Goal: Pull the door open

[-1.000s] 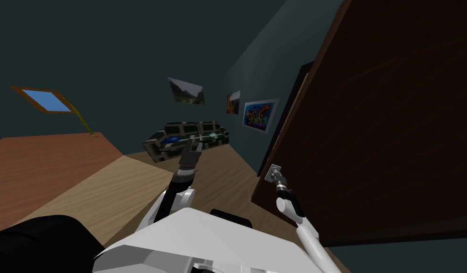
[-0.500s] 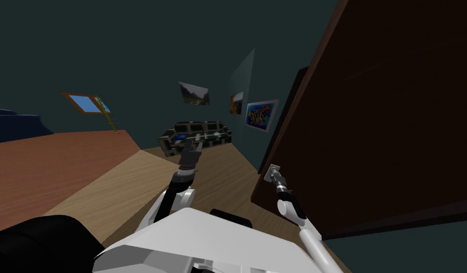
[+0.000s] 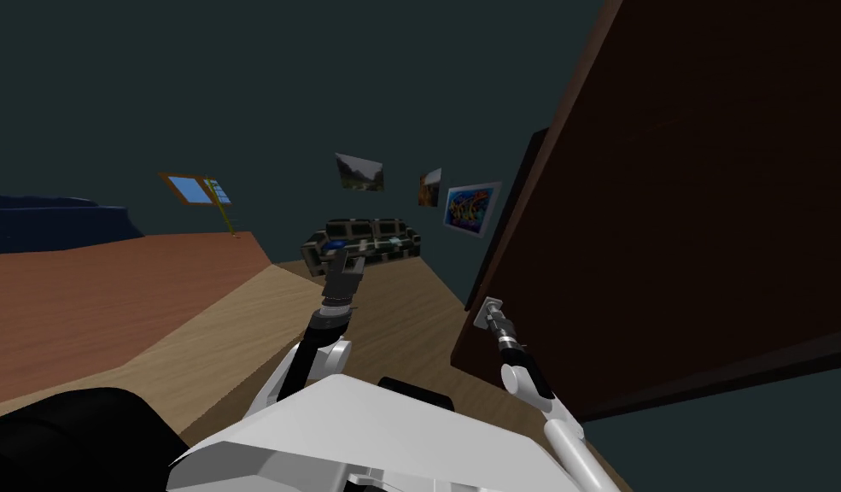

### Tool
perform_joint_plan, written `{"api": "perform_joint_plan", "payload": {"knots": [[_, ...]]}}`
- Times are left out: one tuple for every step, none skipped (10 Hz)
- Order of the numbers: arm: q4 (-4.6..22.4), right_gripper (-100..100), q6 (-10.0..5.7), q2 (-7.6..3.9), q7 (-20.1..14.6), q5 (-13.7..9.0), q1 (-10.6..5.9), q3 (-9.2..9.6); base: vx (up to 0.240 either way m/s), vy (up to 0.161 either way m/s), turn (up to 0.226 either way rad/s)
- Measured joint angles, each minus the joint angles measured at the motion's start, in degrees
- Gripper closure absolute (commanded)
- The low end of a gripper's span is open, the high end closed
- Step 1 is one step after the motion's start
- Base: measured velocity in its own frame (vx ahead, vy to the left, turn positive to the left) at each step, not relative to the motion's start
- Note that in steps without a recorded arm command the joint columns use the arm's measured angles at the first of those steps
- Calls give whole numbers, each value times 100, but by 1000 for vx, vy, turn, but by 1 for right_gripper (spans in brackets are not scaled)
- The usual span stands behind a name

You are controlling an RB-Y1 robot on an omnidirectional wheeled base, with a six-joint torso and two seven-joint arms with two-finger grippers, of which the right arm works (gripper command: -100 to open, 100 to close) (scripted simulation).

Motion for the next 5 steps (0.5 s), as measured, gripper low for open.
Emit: {"api": "perform_joint_plan", "payload": {"knots": [[-21, 100, -26, -46, -50, 3, 10, 46, -148, -80, 103], [-36, 100, -52, -88, -100, 11, 37, 110, -177, -80, 113], [-76, 100, -76, -141, -150, 16, 67, 169, -196, -63, 103], [-105, 100, -111, -198, -204, 25, 84, 233, -204, -50, 97], [-162, 100, -136, -264, -253, 30, 123, 287, -198, -84, 119]]}}
